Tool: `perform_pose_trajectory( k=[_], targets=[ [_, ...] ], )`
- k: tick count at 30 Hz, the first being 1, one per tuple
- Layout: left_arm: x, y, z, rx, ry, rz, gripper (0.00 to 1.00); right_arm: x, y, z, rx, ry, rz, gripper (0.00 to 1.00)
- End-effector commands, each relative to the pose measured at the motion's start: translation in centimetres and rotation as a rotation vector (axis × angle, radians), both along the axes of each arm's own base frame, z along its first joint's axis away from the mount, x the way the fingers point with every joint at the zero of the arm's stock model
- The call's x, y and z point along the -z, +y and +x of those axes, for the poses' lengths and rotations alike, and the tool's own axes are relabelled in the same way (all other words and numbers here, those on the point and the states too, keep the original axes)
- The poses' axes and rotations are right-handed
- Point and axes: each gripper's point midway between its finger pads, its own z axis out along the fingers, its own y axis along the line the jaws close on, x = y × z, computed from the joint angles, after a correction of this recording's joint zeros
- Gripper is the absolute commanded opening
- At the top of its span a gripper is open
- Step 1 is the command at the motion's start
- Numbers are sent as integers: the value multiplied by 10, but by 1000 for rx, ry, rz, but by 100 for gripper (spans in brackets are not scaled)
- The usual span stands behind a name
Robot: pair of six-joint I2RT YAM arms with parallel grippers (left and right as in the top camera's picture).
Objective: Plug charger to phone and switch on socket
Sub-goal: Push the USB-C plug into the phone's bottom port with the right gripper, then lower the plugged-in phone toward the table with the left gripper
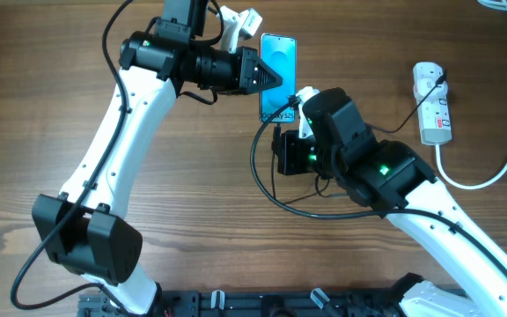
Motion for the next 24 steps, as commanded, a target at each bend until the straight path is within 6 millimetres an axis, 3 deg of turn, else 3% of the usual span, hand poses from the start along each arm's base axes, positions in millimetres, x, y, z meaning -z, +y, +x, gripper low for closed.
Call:
perform_pose_trajectory(
  k=[1, 24],
  targets=[
    [-20, -2, -12, 47, -31, -61, 4, -4, -1, 8, 24, -9, 16, 4],
    [-21, -2, -11, 56, -59, -58, 4, -4, 2, 5, -12, -6, 19, 5]
  ],
)
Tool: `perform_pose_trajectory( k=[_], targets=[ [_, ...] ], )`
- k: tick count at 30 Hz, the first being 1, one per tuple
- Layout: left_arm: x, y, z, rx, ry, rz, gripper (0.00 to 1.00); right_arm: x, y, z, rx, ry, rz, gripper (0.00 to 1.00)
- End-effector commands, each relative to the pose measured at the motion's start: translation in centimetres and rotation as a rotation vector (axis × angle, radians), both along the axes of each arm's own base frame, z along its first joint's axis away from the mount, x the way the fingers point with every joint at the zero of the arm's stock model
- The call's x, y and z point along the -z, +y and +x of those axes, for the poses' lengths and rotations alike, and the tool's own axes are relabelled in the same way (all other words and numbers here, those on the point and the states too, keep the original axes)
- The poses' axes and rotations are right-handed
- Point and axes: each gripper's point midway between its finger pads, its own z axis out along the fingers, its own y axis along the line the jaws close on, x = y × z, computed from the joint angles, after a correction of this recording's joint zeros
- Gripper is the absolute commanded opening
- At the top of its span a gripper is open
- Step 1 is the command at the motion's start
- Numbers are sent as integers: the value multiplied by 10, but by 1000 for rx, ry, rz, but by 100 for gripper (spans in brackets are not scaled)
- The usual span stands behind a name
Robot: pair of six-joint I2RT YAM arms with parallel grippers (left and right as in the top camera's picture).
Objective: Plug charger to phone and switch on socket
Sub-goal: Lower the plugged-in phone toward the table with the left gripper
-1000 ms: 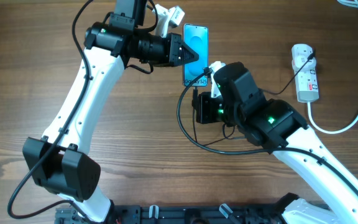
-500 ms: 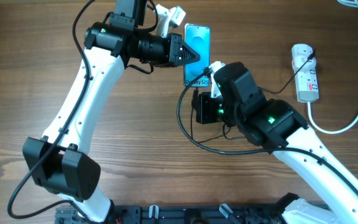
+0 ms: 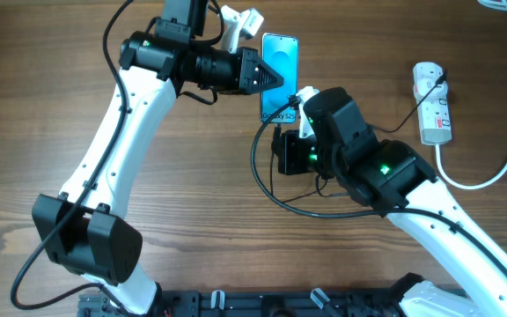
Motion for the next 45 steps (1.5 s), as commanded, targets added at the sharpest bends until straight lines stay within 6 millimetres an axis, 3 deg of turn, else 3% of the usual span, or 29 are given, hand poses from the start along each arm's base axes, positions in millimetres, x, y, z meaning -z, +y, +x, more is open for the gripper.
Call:
perform_pose_trajectory(
  k=[1, 24, 45],
  targets=[
    [-18, -1, -9, 36, -43, -45, 4, -4, 2, 5, -5, -13, 10, 5],
    [-18, -1, -10, 42, -47, -45, 4, -4, 2, 5, -11, -15, 11, 4],
    [-16, 0, -13, 44, -28, -38, 4, -27, 2, 10, -14, -59, 13, 4]
  ],
)
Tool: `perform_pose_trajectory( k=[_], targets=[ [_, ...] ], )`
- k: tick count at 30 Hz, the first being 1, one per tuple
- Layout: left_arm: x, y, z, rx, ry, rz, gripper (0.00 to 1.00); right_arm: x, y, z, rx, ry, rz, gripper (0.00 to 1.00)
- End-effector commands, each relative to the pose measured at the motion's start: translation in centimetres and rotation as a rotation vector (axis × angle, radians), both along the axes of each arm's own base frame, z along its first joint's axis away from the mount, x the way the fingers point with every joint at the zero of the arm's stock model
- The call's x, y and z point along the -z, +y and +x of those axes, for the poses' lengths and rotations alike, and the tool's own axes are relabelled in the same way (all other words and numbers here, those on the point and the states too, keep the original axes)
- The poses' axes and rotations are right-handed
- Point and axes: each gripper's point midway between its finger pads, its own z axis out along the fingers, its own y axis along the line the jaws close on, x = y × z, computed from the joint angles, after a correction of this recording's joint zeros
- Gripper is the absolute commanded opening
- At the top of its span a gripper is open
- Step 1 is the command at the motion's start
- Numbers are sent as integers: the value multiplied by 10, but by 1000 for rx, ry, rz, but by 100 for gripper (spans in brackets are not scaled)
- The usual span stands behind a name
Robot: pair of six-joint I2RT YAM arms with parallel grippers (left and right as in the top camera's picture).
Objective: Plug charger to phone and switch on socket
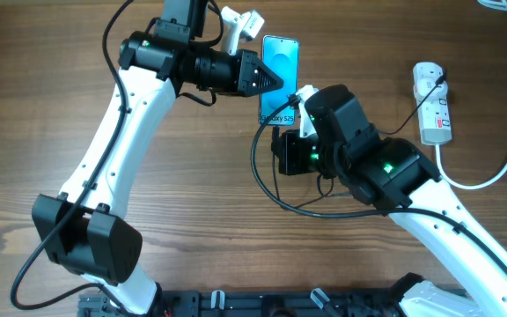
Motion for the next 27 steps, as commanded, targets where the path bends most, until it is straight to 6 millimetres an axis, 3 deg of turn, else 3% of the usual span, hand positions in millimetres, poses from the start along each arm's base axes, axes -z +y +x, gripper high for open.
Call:
perform_pose_trajectory(
  k=[1, 11, 12, 15, 20, 23, 24, 27],
  targets=[
    [-17, 0, -10, 17, -10, -39, 4, -19, 0, 14, 9, -71, 7, 5],
    [-14, 1, -14, 9, 31, -30, 4, -28, -3, 29, 56, -145, 0, 7],
    [-14, 1, -13, 9, 29, -31, 4, -28, -3, 29, 56, -144, -1, 11],
    [-8, 4, -8, -23, 27, 7, 4, -25, -3, 25, 44, -123, -4, 39],
    [7, 15, 2, -100, 26, 104, 4, -13, -5, 10, 15, -48, -24, 63],
    [23, 27, 11, -167, 25, 205, 4, -1, -13, 0, 16, 10, -65, 93],
    [33, 34, 14, -205, 40, 257, 4, 2, -16, -4, 16, 30, -79, 99],
    [65, 38, 11, -209, 134, 339, 4, 9, -21, -12, 40, 87, -97, 100]
  ],
)
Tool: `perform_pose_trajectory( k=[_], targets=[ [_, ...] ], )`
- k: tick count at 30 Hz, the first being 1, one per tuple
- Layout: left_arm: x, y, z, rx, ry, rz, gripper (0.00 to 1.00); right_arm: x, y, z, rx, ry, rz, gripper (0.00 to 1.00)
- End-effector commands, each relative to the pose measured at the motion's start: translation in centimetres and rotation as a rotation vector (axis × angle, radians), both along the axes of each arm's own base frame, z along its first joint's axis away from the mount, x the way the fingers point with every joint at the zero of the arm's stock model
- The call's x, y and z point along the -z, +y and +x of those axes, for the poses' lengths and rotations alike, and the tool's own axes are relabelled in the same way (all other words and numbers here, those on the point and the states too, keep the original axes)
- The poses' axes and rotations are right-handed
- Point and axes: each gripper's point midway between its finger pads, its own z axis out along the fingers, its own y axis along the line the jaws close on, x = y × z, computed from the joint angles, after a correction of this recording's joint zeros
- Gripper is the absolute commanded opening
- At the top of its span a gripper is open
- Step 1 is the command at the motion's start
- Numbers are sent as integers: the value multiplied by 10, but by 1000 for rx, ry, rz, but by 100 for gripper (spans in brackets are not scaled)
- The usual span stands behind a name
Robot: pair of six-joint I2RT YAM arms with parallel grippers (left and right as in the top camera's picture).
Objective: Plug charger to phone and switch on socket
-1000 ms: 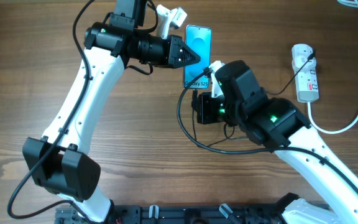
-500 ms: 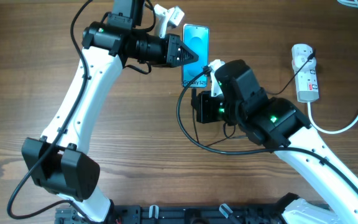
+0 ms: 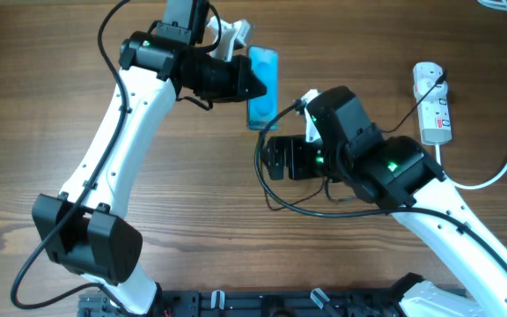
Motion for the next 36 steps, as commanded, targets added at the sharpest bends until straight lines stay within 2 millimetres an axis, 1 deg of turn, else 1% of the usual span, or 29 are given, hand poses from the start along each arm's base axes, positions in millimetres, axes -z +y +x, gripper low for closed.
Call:
perform_pose_trajectory(
  k=[1, 2, 3, 6, 9, 12, 20, 24, 27, 32, 33, 34, 35, 36],
  targets=[
    [36, 7, 0, -37, 90, 108, 4, -1, -2, -2, 35, 39, 7, 100],
    [46, 5, -1, -31, 122, 119, 4, 0, -2, -3, 46, 53, 9, 100],
    [63, 2, -3, -20, 169, 138, 4, 1, -3, -5, 57, 67, 10, 100],
    [97, -5, -5, 0, 249, 170, 4, 5, -6, -9, 61, 86, -2, 100],
    [127, -9, 1, 17, 283, 191, 4, 8, -9, -13, 62, 105, -17, 100],
    [149, -11, 8, 16, 296, 198, 4, 9, -9, -14, 62, 111, -22, 100],
    [180, -13, 12, 19, 330, 212, 4, 9, -10, -14, 62, 111, -22, 100],
    [204, -7, 13, 11, 340, 276, 4, 10, -11, -16, 82, 132, -21, 100],
    [218, -7, 13, 12, 361, 282, 4, 12, -13, -18, 83, 143, -30, 100],
    [220, -9, 17, 11, 345, 277, 4, 12, -13, -19, 83, 144, -30, 100],
    [220, -9, 17, 11, 345, 277, 9, 12, -13, -18, 83, 143, -30, 100],
    [221, -8, 17, 11, 345, 279, 18, 12, -13, -18, 84, 143, -31, 100],
    [222, -7, 17, 9, 345, 287, 24, 12, -13, -18, 86, 141, -33, 100],
    [224, -4, 18, 3, 338, 309, 24, 13, -14, -18, 88, 140, -37, 100]
  ],
)
